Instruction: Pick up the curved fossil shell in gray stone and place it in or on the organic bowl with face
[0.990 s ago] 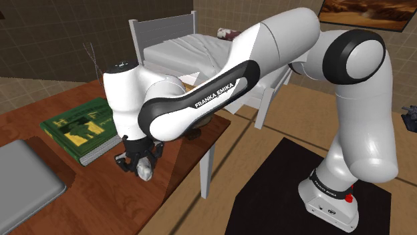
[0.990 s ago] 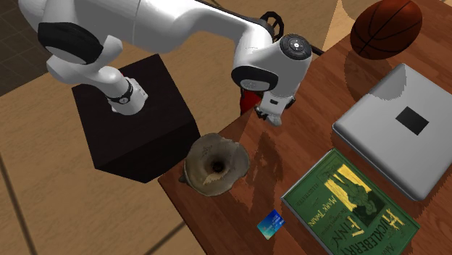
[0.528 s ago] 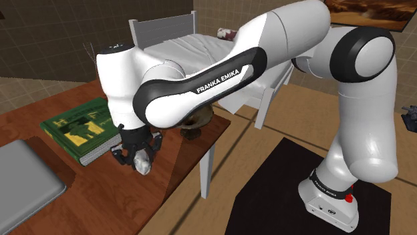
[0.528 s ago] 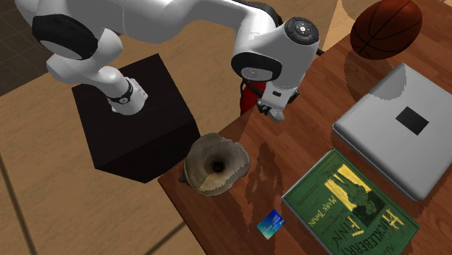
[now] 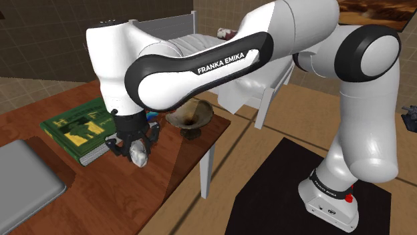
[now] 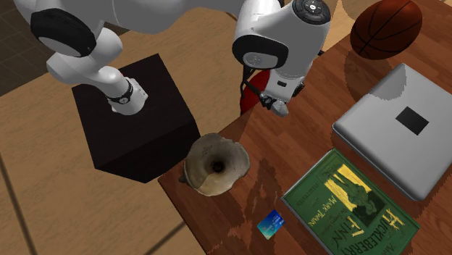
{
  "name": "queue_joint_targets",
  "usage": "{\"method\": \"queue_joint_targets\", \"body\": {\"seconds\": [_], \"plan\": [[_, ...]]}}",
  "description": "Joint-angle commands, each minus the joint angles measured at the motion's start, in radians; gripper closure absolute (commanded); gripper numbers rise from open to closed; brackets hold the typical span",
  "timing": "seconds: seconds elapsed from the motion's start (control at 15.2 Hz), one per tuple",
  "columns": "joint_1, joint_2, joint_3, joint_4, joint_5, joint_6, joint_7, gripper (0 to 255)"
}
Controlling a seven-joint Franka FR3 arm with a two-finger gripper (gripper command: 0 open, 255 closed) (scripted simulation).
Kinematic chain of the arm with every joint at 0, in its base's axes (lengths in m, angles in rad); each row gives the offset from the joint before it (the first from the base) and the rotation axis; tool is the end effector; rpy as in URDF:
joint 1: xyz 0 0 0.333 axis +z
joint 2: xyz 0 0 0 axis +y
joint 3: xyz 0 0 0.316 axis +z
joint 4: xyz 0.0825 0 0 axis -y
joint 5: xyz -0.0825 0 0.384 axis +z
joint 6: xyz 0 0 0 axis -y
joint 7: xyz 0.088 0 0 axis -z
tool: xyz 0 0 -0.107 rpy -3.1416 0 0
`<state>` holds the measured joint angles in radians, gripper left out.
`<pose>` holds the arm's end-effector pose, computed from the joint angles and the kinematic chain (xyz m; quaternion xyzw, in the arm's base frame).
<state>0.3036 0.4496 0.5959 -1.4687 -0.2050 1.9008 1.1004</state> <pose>0.4833 0.4801 0.4613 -0.9945 0.0968 0.0045 0.0386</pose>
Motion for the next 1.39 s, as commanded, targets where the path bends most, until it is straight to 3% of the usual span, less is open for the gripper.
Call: {"method": "queue_joint_targets", "body": {"seconds": [0.0,0.99,1.32], "plan": [[-0.001,-0.008,0.002,0.017,0.005,-0.024,-0.003,255],[0.035,0.004,0.008,0.237,0.003,-0.229,-0.006,255],[-0.112,-0.145,0.005,0.037,0.090,-0.163,-0.124,255]]}}
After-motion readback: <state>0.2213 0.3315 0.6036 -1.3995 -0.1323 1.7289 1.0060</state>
